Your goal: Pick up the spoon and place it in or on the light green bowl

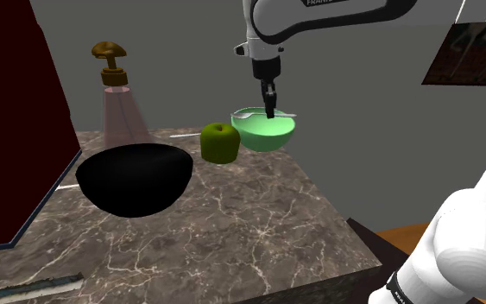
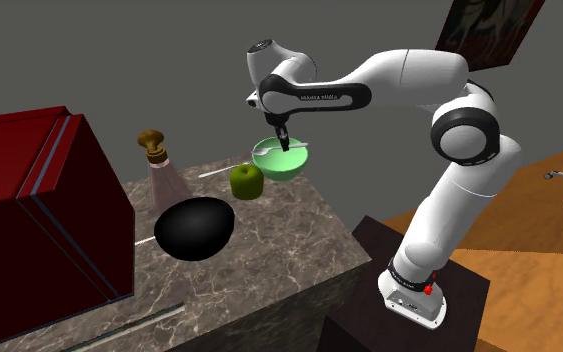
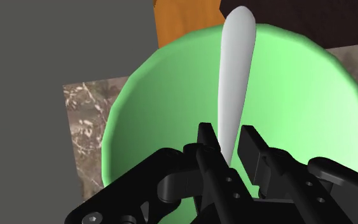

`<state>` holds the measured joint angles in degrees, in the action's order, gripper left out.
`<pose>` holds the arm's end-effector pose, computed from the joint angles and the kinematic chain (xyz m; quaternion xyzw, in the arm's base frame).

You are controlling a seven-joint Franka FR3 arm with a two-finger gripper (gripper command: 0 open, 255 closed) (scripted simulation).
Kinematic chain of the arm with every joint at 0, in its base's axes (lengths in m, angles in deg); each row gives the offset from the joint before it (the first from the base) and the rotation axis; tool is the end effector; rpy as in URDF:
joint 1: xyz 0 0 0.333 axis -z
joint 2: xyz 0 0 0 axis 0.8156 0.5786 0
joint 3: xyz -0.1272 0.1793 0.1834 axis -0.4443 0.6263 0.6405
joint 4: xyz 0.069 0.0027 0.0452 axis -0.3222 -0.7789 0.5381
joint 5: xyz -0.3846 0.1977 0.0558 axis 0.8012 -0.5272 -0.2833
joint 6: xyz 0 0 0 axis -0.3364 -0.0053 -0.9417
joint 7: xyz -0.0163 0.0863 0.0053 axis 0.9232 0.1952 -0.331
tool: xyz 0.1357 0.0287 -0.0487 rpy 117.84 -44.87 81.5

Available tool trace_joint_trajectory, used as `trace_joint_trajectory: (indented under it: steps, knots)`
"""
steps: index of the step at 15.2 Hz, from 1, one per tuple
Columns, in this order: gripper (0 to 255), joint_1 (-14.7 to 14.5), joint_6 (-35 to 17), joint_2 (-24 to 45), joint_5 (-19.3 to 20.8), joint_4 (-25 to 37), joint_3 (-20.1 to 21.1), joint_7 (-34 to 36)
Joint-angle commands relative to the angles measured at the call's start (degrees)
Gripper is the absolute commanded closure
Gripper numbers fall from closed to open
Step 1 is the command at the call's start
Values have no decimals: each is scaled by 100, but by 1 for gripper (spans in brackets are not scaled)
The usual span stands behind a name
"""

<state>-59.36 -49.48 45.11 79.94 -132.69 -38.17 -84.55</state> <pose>0.5625 0.0780 0.4982 0.8913 0.4351 -0.0741 0.1037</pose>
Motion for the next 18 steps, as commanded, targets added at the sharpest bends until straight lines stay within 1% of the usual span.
trace_joint_trajectory:
  steps: [1,2,3,8,12,18]
  knots:
    - [255,0,-4,-1,1,-2,0,0]
    - [255,0,-4,-1,1,-2,0,0]
    - [0,0,-4,-1,1,-1,0,1]
    - [0,0,-4,-1,1,-2,0,0]
    - [0,-70,760,210,8,953,91,-10]
    - [0,-70,760,210,8,953,91,-10]
